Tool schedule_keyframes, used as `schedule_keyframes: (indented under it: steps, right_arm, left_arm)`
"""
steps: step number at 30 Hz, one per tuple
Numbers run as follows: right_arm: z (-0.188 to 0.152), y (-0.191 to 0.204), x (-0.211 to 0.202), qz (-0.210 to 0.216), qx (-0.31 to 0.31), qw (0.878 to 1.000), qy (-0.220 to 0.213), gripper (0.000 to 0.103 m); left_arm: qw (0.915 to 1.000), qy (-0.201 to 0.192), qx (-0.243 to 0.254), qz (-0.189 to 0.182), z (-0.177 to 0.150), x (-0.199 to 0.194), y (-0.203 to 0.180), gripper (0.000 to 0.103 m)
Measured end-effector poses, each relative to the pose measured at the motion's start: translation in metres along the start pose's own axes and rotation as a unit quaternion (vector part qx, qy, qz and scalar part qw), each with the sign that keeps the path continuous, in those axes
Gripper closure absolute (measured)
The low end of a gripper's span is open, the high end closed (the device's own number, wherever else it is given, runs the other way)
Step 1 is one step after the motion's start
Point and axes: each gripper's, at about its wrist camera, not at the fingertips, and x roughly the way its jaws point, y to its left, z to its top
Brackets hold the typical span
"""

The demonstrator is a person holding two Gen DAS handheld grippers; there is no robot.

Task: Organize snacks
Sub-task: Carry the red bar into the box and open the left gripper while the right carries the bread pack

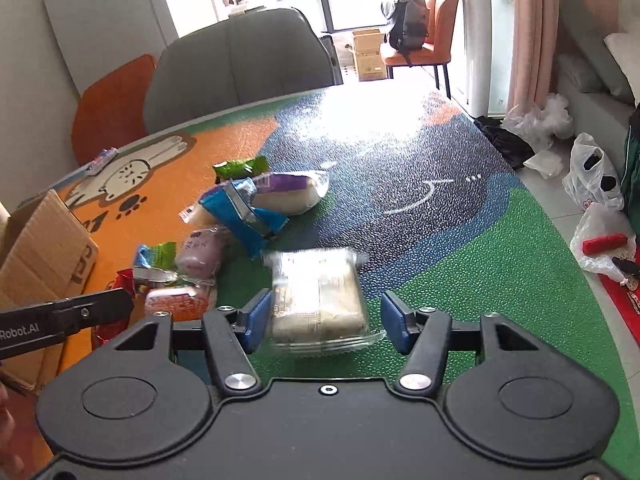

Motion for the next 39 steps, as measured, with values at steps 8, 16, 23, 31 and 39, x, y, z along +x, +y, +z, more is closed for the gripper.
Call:
schedule_keyframes:
  steps: [8, 16, 23, 31, 39]
  right_arm:
    - [-0.005, 0.003, -0.003, 0.006, 0.005, 1.0, 0.01, 0.065]
    - [-0.014, 0.011, 0.006, -0.014, -0.016, 0.999, 0.034, 0.039]
    - [-0.021, 0.02, 0.015, -0.044, -0.066, 0.996, 0.03, 0.056]
    - [-0.015, 0.016, 0.001, -0.008, -0.039, 0.999, 0.024, 0.058]
    - [-0.004, 0.028, -0.019, 0.007, -0.026, 1.0, 0.007, 0.058]
  left_arm:
    - [1.0, -0.009, 0.002, -0.001, 0.0, -0.012, 0.002, 0.085]
    - [0.9999, 0.011, 0.003, -0.002, -0.008, -0.002, 0.003, 0.085]
    - [0.9998, 0.021, 0.005, -0.002, -0.009, 0.006, 0.005, 0.085]
    - [0.9999, 0.006, 0.008, -0.007, -0.004, -0.006, 0.005, 0.085]
    - [0.9997, -0.011, 0.011, -0.016, 0.002, -0.027, 0.007, 0.085]
